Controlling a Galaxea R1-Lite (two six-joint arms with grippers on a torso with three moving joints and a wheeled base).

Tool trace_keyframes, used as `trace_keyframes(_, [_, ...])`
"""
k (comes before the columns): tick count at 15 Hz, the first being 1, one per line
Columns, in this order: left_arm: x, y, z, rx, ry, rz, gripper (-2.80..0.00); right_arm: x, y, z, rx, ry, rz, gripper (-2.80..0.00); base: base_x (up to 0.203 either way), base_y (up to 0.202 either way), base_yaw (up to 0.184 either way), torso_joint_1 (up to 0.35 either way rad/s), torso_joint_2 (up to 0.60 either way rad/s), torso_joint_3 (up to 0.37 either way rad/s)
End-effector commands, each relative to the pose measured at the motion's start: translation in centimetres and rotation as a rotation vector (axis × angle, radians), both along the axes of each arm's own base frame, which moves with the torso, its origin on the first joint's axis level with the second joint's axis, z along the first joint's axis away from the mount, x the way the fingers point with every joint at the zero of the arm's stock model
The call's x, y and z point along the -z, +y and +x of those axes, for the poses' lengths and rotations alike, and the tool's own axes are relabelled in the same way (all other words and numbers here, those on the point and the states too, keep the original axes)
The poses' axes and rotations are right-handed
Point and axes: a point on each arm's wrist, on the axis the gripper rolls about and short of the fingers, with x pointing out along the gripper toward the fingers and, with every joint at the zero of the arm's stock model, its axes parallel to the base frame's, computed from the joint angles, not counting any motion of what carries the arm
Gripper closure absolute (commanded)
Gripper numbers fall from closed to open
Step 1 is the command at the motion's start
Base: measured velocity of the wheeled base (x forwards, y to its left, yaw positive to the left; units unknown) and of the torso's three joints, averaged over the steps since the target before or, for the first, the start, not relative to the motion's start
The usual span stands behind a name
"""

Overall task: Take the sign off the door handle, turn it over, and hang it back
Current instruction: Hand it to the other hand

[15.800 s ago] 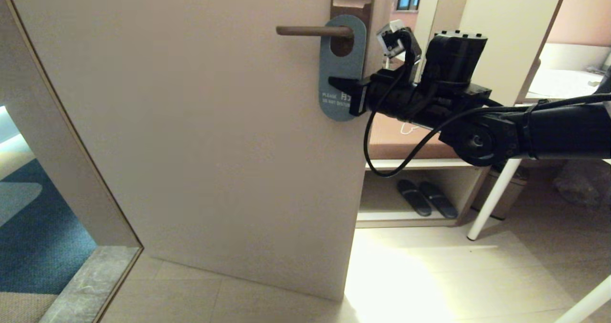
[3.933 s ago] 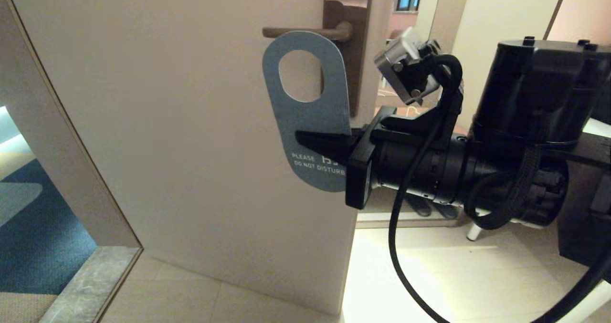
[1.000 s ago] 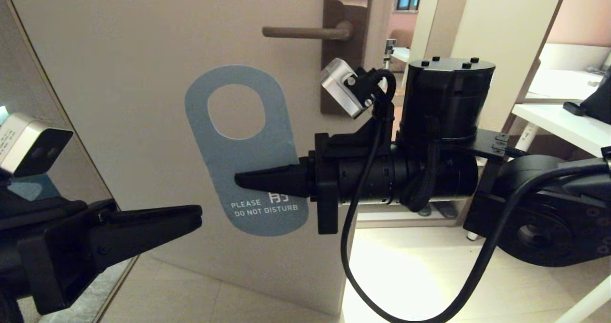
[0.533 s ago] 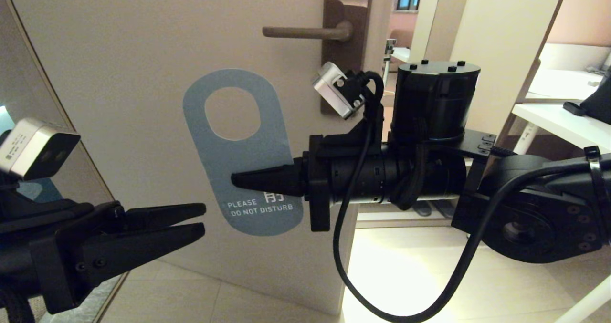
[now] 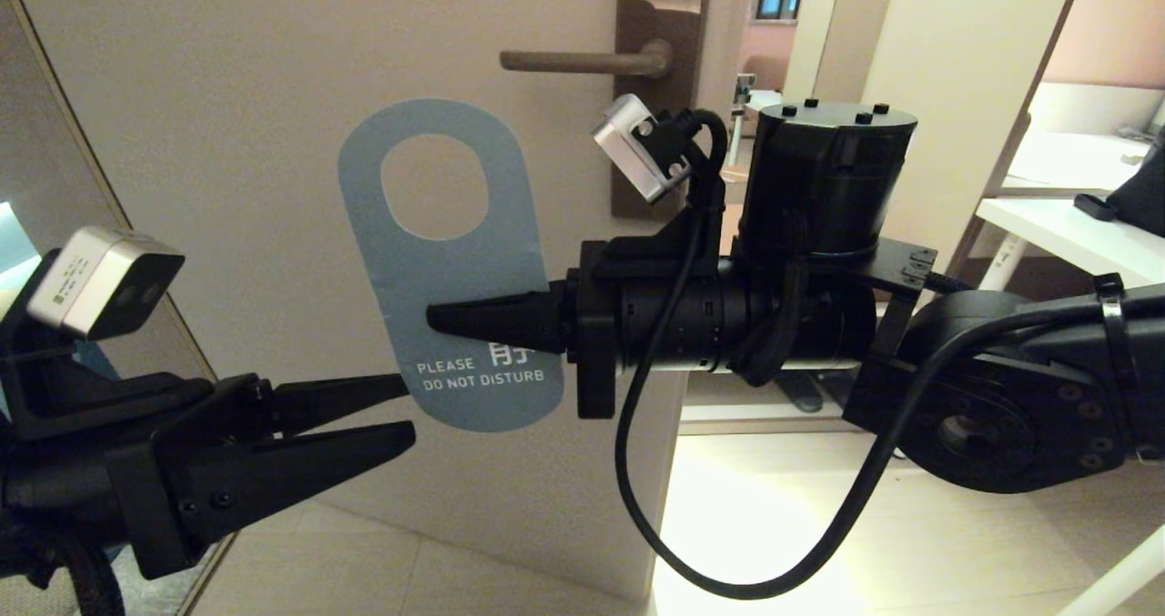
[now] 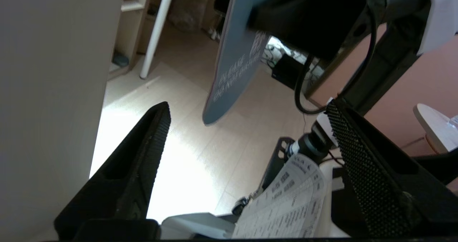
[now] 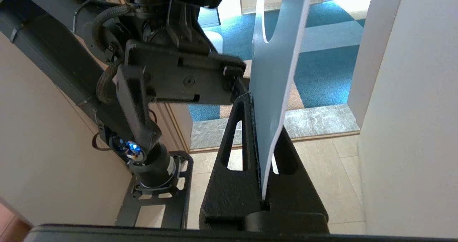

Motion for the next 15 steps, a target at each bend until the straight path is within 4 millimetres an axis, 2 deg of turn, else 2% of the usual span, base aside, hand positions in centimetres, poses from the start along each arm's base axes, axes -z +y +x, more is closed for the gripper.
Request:
trace_keyframes(1, [0.3, -0.1, 0.0, 0.008, 0.012, 0.003, -2.80, 0.2, 0.1, 0.1, -0.005, 0.001, -0.003, 0.00, 0.000, 0.000, 0.000, 0.000, 0.00, 0.000])
trace_keyframes(9, [2.2, 0.1, -1.2, 0.027, 0.073, 0.020, -2.80, 0.8, 0.4, 0.3, -0.005, 0.003, -0.013, 0.00, 0.000, 0.000, 0.000, 0.000, 0.00, 0.000])
trace_keyframes(15, [2.2, -0.1, -0.3, 0.019, 0.056, 0.017, -2.80, 0.5, 0.3, 0.3, -0.012, 0.000, -0.007, 0.00, 0.000, 0.000, 0.000, 0.000, 0.00, 0.000])
